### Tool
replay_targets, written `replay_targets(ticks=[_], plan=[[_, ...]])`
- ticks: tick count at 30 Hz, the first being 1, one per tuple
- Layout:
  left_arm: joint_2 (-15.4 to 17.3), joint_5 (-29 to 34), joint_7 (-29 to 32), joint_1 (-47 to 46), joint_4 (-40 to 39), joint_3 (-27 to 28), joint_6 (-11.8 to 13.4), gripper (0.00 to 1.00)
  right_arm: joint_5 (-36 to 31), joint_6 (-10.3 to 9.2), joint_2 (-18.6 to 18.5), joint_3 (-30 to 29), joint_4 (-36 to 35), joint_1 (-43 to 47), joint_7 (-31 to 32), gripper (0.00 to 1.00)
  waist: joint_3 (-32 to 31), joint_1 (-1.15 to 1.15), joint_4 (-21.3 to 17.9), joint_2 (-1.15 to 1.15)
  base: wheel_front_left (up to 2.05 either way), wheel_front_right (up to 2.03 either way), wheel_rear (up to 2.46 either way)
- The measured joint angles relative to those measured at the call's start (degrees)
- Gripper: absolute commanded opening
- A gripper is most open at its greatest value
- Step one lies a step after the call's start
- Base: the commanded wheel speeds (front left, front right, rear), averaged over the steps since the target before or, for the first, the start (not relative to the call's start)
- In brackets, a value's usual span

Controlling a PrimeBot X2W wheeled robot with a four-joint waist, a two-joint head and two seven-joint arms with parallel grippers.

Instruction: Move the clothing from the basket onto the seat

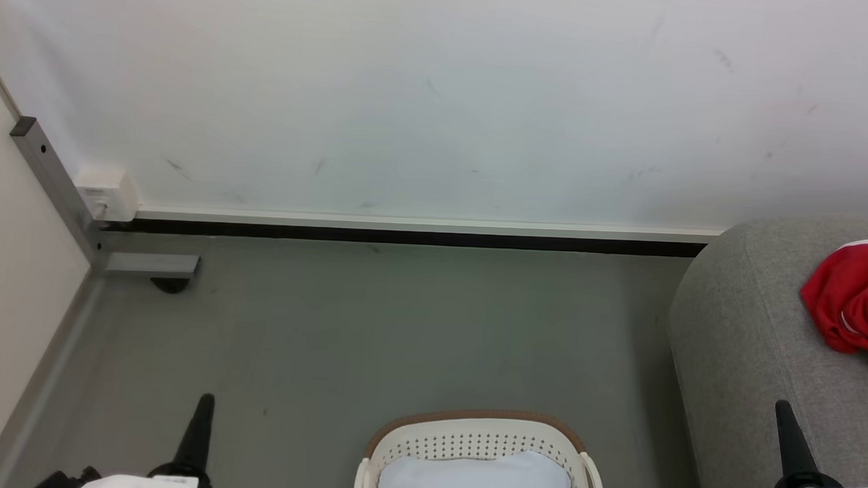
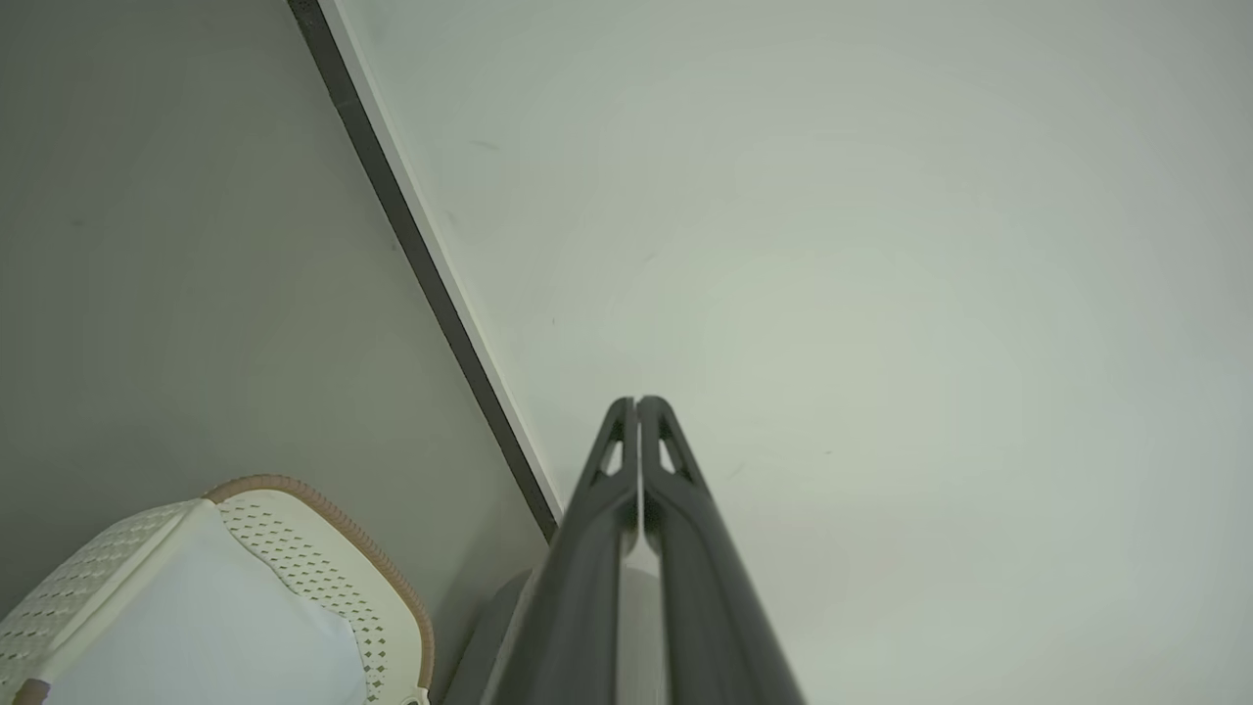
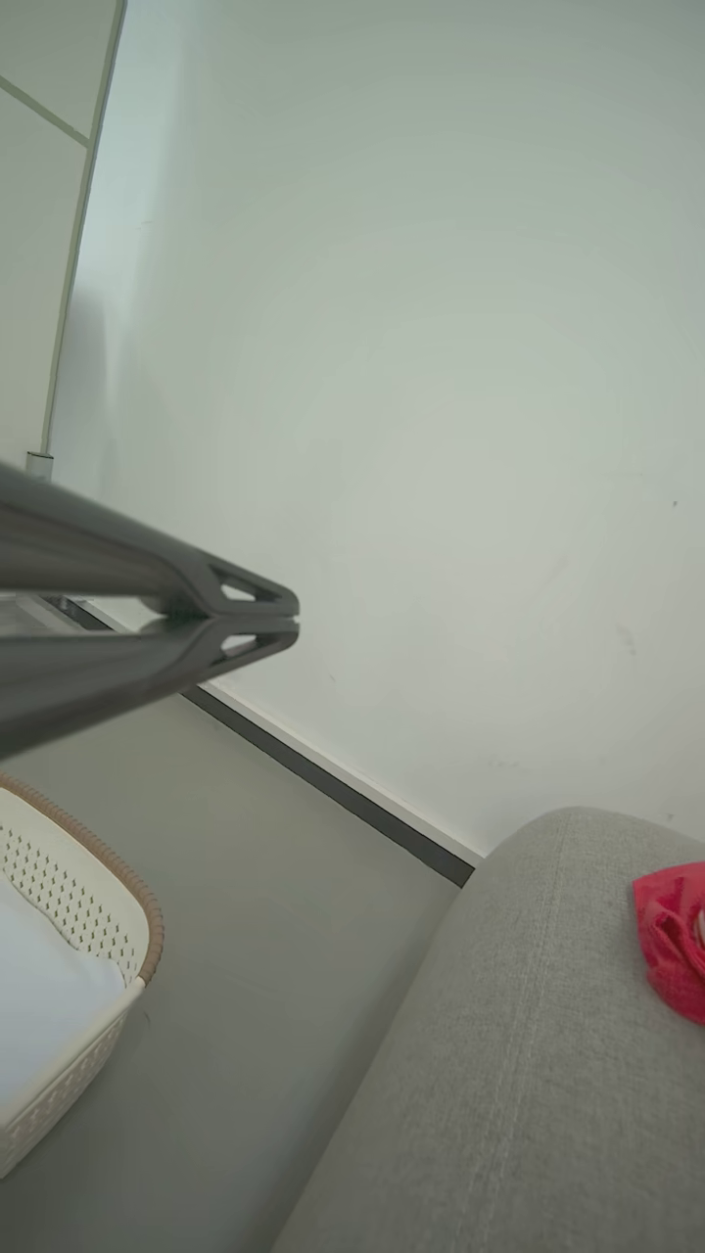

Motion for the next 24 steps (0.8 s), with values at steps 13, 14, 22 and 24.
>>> replay_targets(ticks=[13, 14, 22, 24], plan=[[0.0, -5.6, 1.6, -0.8, -0.4, 0.8, -0.6, 0.00, 6.2, 0.00, -0.1, -0.6, -0.7, -0.2, 1.6, 0.00, 0.4, 0.00, 0.3, 0.00, 0.00, 0.00, 0.00], [0.0, -6.2, 1.8, -0.9, -0.5, 0.8, -0.6, 0.00, 6.7, 0.00, -0.1, -0.7, -0.7, -0.3, 1.7, 0.00, 0.4, 0.00, 0.4, 0.00, 0.00, 0.00, 0.00], [0.1, -9.4, 2.7, -1.4, -0.7, 1.2, -0.9, 0.00, 10.3, 0.00, -0.2, -1.0, -1.0, -0.9, 2.6, 0.00, 0.7, 0.00, 0.6, 0.00, 0.00, 0.00, 0.00], [0.1, -10.5, 2.9, -1.5, -0.7, 1.3, -0.9, 0.00, 11.2, 0.00, -0.2, -1.0, -1.1, -1.0, 2.9, 0.00, 0.7, 0.00, 0.6, 0.00, 0.00, 0.00, 0.00]])
